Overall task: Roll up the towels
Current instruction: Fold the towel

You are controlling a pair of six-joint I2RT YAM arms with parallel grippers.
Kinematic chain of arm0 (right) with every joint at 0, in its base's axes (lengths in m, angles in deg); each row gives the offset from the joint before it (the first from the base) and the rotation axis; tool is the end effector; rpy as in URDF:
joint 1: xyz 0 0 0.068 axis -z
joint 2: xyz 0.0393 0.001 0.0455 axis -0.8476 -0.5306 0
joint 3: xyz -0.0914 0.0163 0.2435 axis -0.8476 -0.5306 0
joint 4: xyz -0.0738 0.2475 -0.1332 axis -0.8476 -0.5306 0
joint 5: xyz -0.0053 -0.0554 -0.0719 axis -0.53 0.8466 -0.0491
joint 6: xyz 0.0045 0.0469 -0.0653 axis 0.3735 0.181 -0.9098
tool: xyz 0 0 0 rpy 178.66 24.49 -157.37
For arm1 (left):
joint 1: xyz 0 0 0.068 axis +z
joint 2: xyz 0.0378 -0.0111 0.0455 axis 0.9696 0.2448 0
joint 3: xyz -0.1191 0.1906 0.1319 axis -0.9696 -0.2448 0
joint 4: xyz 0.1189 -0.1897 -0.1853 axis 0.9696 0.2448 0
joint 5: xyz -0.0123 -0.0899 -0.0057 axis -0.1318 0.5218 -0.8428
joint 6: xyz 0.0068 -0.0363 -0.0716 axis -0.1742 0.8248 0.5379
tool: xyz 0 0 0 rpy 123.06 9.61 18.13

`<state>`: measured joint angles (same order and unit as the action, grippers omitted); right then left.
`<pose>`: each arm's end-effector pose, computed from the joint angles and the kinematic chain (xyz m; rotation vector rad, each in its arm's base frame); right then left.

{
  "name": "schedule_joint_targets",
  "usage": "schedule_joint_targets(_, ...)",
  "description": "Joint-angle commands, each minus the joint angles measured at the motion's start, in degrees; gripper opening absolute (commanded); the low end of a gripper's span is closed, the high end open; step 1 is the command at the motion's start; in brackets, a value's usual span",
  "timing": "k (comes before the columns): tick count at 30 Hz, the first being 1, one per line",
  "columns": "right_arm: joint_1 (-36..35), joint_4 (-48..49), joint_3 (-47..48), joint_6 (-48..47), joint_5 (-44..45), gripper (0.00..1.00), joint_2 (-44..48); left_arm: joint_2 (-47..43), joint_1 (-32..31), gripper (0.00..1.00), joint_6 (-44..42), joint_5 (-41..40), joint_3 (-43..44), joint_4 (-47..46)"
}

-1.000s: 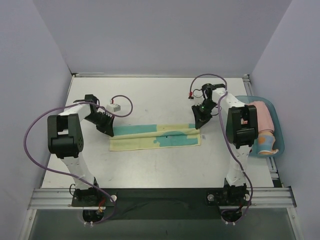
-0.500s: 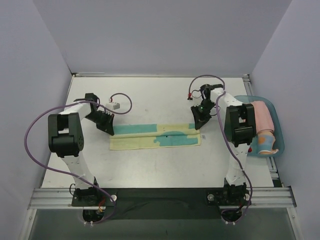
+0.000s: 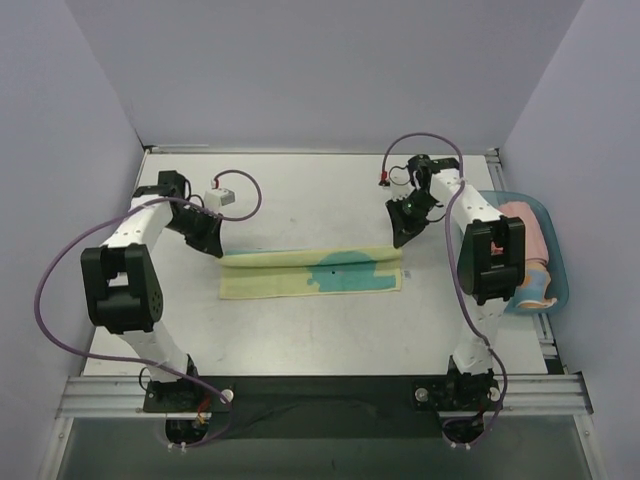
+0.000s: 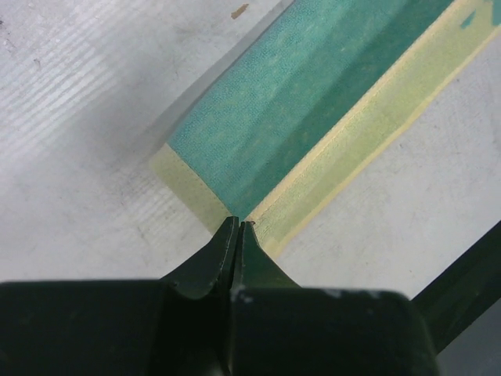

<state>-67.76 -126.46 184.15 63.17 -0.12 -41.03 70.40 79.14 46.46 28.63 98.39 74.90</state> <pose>0.4461 0.1063 0.1658 -0.7324 2.6259 0.5604 0.3735 -0.0138 0.1639 0.7746 2.6239 -0.6291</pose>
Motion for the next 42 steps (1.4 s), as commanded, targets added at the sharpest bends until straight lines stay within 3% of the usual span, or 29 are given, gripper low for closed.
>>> schedule_joint_targets(1,0.2,-4.4,-3.1,-1.9,0.7,0.0,4.3,-4.3,0.2,0.0,-2.5,0.9,-1.0,4.6)
schedule_joint_targets(8,-0.3,-1.9,-9.4,-2.1,0.8,0.0,3.8,-4.5,0.1,0.0,-3.4,-0.1,-9.1,3.0)
schedule_joint_targets(19,-1.5,2.6,-12.0,-1.4,2.3,0.0,-0.9,1.2,-0.4,0.0,1.8,-3.9,-15.8,-10.0)
schedule_joint_targets(25,-1.2,2.0,-9.5,-1.3,2.7,0.0,0.3,0.2,-0.4,0.0,2.2,-3.0,-11.6,-8.9)
schedule_joint_targets(36,0.6,-1.6,9.9,-0.6,2.8,0.0,-0.3,-0.4,0.6,0.0,5.1,-1.3,6.8,-5.2)
schedule_joint_targets(42,0.8,-1.7,8.6,-1.1,1.2,0.0,1.0,-2.9,0.8,0.0,4.4,0.1,5.8,-5.7)
